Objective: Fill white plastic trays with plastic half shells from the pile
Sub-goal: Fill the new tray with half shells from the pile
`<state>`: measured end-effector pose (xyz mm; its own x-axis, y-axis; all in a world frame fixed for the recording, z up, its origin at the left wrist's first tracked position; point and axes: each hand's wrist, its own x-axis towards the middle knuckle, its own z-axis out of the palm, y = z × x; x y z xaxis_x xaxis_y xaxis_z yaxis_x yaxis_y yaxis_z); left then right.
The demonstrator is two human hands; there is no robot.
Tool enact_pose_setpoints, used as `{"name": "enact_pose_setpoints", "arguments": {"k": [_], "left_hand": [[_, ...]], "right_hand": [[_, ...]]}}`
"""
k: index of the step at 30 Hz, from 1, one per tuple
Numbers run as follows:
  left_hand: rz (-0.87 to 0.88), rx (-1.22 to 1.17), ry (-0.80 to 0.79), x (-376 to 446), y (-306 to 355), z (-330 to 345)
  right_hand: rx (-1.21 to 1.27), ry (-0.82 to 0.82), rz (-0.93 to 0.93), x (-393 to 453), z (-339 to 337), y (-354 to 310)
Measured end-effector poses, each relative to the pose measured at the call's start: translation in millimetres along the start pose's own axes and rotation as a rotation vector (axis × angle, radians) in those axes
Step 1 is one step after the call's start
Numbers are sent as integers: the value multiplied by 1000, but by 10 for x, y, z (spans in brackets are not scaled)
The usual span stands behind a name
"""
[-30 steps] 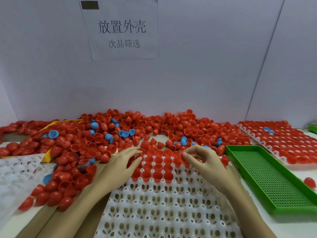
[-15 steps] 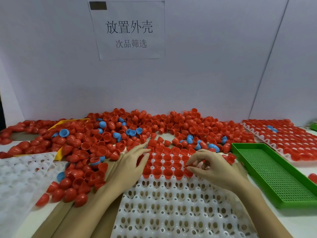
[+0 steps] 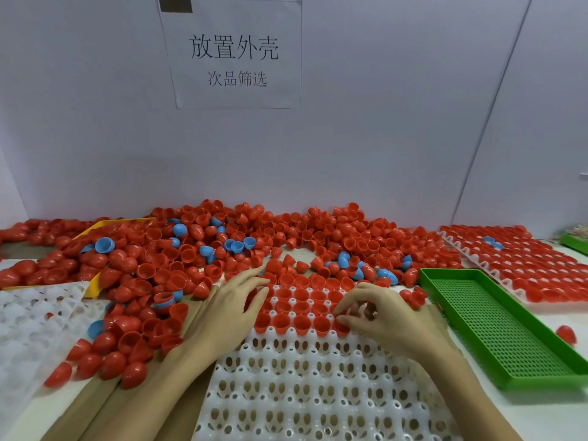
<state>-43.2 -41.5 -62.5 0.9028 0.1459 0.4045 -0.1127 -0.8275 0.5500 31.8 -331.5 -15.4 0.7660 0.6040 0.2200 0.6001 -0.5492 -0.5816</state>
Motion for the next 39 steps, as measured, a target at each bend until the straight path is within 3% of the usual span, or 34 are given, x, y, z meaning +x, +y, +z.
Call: {"name": "enact_pose_setpoints", "arguments": {"k": [4, 8, 18, 24, 28, 32, 35, 39], "left_hand": [[2, 6, -3, 5, 27, -14], [3, -5, -9, 8, 31, -26], [-4, -74, 16, 6, 108, -117], [25, 35, 139, -56, 184, -174], [54, 55, 217, -51, 183, -193], [134, -8, 242, -41, 247, -250], [170, -202, 209, -58, 412, -270], [116, -466, 158, -147, 680, -227]], "right_hand": [[145, 118, -8, 53, -128, 16], [-18, 205, 19, 254, -207, 71], [-380, -24, -14, 1239, 46, -12], [-526, -115, 98, 1583, 208, 87], [-381, -16, 1, 1524, 75, 66], [-3, 106, -74, 1186, -58, -74], [317, 78, -87, 829, -116, -230], [493, -31, -138, 451, -58, -412]]}}
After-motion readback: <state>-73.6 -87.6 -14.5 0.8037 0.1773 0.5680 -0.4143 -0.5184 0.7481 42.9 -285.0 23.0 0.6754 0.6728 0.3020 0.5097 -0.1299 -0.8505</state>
